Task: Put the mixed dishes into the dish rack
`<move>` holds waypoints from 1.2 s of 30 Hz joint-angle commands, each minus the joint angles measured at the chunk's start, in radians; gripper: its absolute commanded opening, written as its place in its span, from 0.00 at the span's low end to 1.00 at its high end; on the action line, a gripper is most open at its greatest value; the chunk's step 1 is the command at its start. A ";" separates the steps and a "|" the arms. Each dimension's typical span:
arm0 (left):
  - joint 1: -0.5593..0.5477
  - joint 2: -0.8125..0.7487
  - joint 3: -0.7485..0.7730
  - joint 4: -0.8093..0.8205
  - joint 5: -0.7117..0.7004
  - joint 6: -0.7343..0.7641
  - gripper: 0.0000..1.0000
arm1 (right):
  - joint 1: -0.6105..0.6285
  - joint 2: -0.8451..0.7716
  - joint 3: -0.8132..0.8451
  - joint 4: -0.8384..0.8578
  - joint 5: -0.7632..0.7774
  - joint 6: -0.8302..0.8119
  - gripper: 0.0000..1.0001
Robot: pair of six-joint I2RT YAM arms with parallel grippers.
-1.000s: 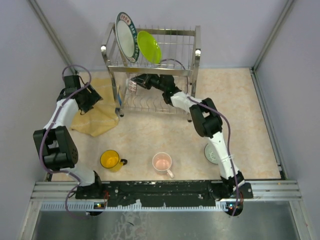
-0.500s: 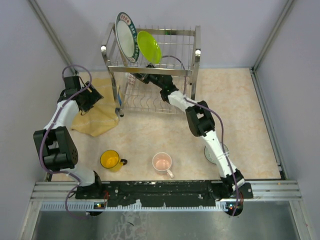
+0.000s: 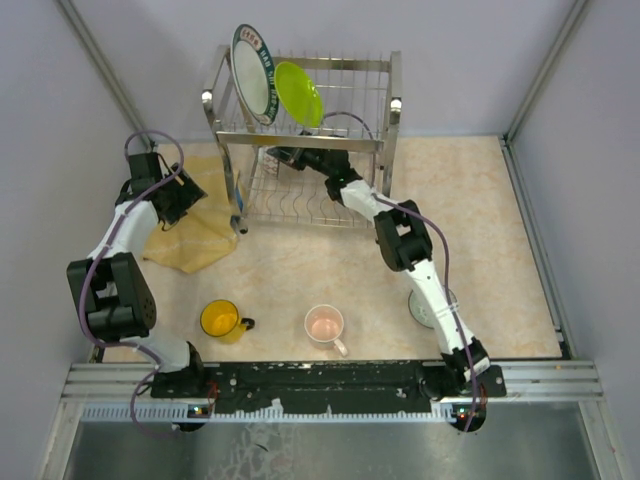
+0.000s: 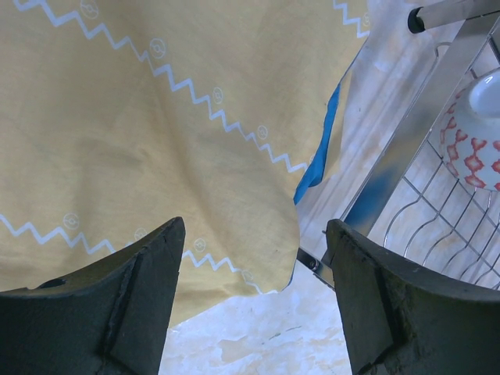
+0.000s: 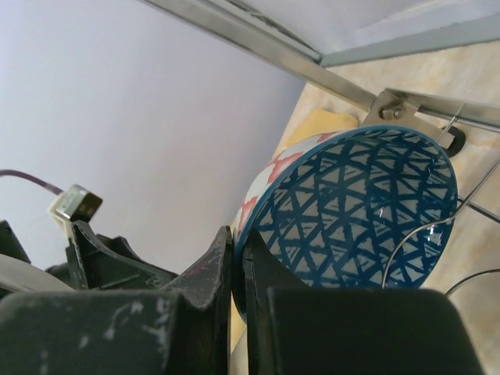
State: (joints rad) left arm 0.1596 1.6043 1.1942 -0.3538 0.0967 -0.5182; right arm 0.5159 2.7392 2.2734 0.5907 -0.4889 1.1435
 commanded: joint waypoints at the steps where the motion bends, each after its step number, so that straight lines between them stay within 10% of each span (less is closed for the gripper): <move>1: 0.004 -0.015 -0.004 0.024 -0.007 0.014 0.79 | -0.004 -0.006 0.099 -0.104 -0.019 -0.125 0.01; 15: 0.005 -0.009 -0.002 0.027 -0.003 0.008 0.80 | 0.001 -0.096 -0.018 -0.054 -0.032 -0.201 0.55; 36: 0.005 -0.008 0.020 0.032 -0.008 0.008 0.86 | 0.055 -0.411 -0.522 0.314 -0.104 -0.016 0.69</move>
State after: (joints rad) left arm 0.1596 1.6043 1.1942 -0.3393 0.0940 -0.5182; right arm 0.5362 2.4474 1.8267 0.7250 -0.5671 1.0477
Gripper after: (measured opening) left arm 0.856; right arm 0.689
